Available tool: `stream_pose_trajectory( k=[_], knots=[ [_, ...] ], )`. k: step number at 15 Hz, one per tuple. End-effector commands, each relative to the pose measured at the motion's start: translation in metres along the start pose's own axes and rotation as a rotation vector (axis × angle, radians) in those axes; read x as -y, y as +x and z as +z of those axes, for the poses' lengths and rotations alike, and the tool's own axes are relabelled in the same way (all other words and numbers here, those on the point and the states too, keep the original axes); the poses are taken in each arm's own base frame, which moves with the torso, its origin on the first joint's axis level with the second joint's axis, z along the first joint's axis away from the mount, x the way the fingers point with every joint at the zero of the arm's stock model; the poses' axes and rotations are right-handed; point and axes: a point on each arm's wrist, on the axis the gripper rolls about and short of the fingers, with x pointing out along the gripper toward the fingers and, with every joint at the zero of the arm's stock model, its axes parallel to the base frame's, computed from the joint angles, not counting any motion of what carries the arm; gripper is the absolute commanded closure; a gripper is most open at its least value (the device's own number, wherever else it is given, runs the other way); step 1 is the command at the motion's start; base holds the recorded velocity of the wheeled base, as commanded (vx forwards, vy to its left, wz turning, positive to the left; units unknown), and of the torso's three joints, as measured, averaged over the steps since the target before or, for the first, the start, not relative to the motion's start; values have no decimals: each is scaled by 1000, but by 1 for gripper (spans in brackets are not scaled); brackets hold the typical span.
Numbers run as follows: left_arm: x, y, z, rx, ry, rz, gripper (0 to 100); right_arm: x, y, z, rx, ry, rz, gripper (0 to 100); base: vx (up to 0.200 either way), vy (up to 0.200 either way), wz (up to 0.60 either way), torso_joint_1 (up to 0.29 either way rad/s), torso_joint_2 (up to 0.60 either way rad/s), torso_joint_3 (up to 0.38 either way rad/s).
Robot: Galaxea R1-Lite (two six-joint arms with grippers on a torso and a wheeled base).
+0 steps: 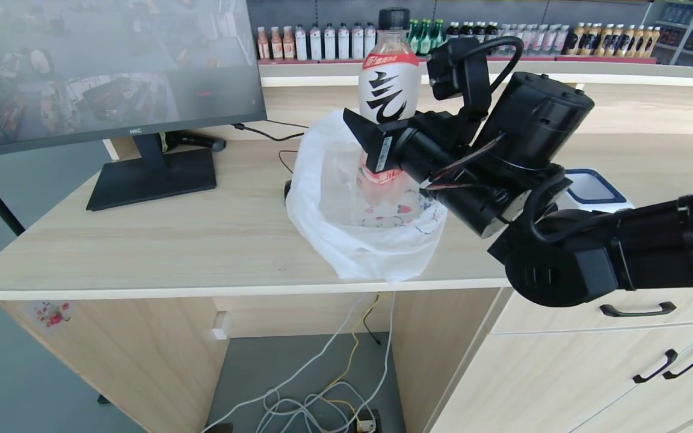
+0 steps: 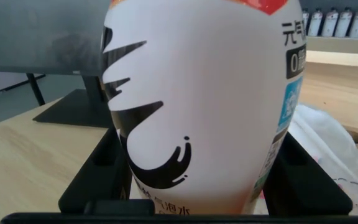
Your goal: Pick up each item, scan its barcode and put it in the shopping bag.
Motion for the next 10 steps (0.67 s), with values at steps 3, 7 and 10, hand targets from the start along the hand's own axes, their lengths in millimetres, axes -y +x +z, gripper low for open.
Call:
stream_pose_trajectory(
  k=[3, 7, 10],
  knots=[
    [0, 0, 0, 0, -1, 0, 0, -4, 25, -30, -13, 41, -6, 100, 0, 0, 0, 0, 0, 0],
    [0, 0, 0, 0, -1, 0, 0, 13, 29, -41, -31, 38, -38, 100, 0, 0, 0, 0, 0, 0],
    [0, 0, 0, 0, -1, 0, 0, 24, 34, -45, -28, 59, -62, 100, 0, 0, 0, 0, 0, 0]
  ],
)
